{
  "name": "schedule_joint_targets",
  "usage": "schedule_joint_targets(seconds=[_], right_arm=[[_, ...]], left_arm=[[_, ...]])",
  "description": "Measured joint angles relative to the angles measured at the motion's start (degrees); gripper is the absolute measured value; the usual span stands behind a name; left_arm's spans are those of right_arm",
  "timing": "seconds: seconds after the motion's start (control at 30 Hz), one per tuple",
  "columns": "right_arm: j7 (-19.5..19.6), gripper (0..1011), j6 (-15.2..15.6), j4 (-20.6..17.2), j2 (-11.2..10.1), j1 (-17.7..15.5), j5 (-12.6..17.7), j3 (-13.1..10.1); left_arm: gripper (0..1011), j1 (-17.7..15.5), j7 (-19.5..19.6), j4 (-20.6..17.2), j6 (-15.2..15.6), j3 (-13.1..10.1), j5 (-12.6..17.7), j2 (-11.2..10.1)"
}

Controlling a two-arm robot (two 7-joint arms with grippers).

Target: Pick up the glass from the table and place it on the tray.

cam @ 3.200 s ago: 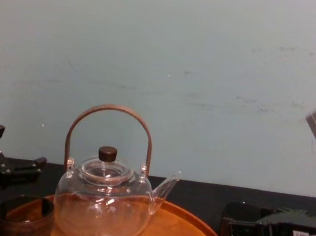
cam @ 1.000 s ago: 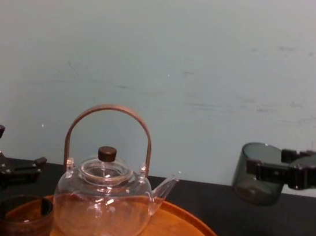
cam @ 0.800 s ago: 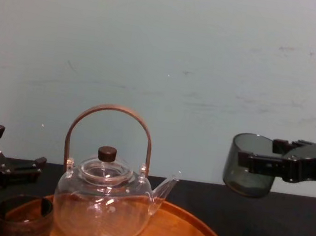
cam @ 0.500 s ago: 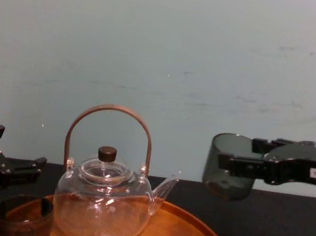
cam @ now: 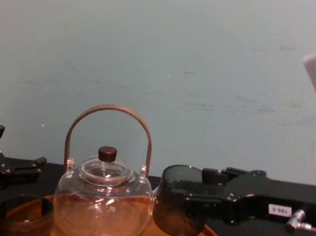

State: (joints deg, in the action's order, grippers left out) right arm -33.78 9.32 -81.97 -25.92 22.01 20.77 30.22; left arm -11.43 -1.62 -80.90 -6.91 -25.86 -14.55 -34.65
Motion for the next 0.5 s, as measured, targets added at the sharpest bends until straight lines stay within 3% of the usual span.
schedule_joint_targets(seconds=[0.5], right_arm=[[0.3, 882, -1.24, 4.55, 0.84, 1.33, 0.42, 1.73]], left_arm=[[1001, 0.0, 0.0, 0.0, 0.0, 0.0, 0.0, 0.0]])
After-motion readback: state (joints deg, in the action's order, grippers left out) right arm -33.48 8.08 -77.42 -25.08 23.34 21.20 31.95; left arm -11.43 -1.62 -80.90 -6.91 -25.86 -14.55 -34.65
